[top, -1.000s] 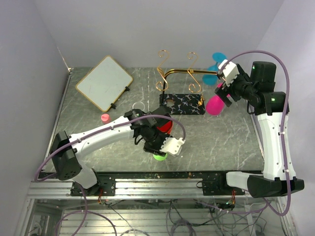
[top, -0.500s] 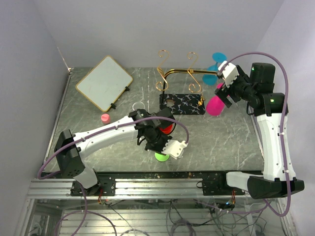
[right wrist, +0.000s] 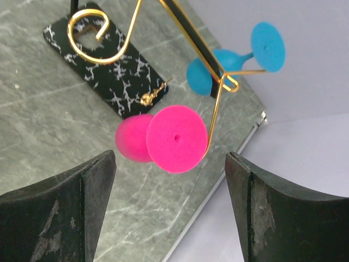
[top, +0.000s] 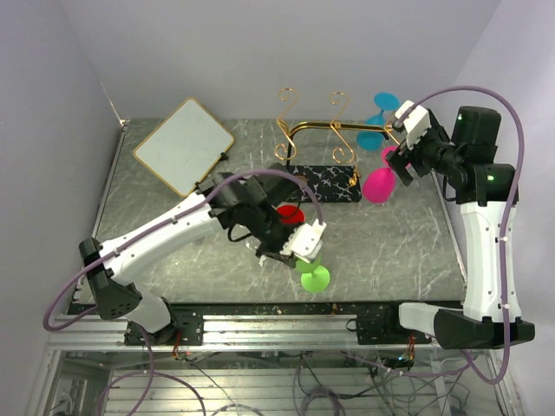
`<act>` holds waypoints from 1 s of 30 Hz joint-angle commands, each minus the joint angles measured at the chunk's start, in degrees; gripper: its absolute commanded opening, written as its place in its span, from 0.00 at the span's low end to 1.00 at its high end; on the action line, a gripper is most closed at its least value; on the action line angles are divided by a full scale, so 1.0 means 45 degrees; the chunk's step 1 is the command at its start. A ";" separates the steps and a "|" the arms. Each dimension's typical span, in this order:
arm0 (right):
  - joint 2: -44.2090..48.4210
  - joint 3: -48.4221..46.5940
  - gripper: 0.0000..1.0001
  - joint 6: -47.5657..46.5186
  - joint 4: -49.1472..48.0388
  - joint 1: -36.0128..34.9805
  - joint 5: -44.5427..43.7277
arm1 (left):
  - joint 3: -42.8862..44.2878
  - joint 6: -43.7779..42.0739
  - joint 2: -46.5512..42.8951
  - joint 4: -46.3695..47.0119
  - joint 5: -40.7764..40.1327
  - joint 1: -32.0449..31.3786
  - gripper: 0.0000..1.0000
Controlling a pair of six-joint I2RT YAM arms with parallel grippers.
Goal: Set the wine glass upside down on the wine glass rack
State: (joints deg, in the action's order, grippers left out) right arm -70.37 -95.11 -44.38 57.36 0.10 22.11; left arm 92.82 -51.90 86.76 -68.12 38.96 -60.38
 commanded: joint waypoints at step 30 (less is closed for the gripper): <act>-0.1344 0.0664 0.78 0.6797 -0.5573 -0.3543 0.6185 | 0.3995 0.5855 -0.2982 0.5720 -0.0861 0.6621 0.07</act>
State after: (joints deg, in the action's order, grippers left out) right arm -74.17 -91.96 -17.72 36.36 -13.28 51.66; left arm 108.20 -26.48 73.08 -47.27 40.05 -31.05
